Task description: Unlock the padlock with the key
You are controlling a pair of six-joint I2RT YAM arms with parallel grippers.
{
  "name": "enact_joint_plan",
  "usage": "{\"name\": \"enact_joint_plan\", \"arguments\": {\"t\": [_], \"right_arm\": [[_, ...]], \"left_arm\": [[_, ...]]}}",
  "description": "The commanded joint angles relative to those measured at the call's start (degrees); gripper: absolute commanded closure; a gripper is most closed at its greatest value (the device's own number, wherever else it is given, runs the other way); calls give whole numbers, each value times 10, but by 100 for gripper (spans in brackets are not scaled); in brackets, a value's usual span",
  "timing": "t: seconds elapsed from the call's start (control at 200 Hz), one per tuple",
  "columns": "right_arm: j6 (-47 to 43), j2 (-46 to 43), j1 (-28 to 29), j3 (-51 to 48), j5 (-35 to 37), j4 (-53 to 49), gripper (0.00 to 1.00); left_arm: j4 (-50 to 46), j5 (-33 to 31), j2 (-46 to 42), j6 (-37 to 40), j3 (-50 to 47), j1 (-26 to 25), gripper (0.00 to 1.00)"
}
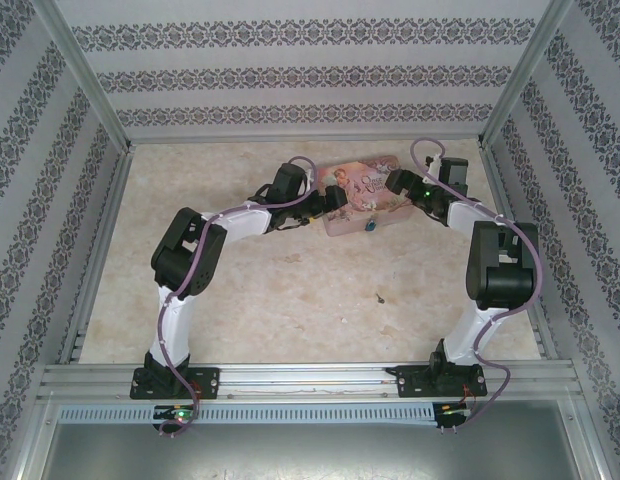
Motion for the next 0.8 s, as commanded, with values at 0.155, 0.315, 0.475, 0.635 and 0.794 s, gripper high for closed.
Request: {"name": "enact_joint_plan", "arguments": {"t": [0.155, 0.315, 0.475, 0.635, 0.794], "right_arm": [[0, -48, 44, -38, -72, -9, 6], [4, -79, 69, -66, -82, -9, 6], [11, -119, 100, -101, -85, -9, 6], [22, -155, 134, -140, -87, -9, 7], [35, -195, 175, -182, -62, -9, 7]], "left_arm": [[-16, 17, -44, 10, -14, 8, 1], [-17, 14, -72, 16, -41, 15, 1], [-11, 10, -98, 8, -82, 19, 1], [-2, -6, -136, 8, -130, 23, 1], [-5, -19, -165, 14, -167, 33, 1]]}}
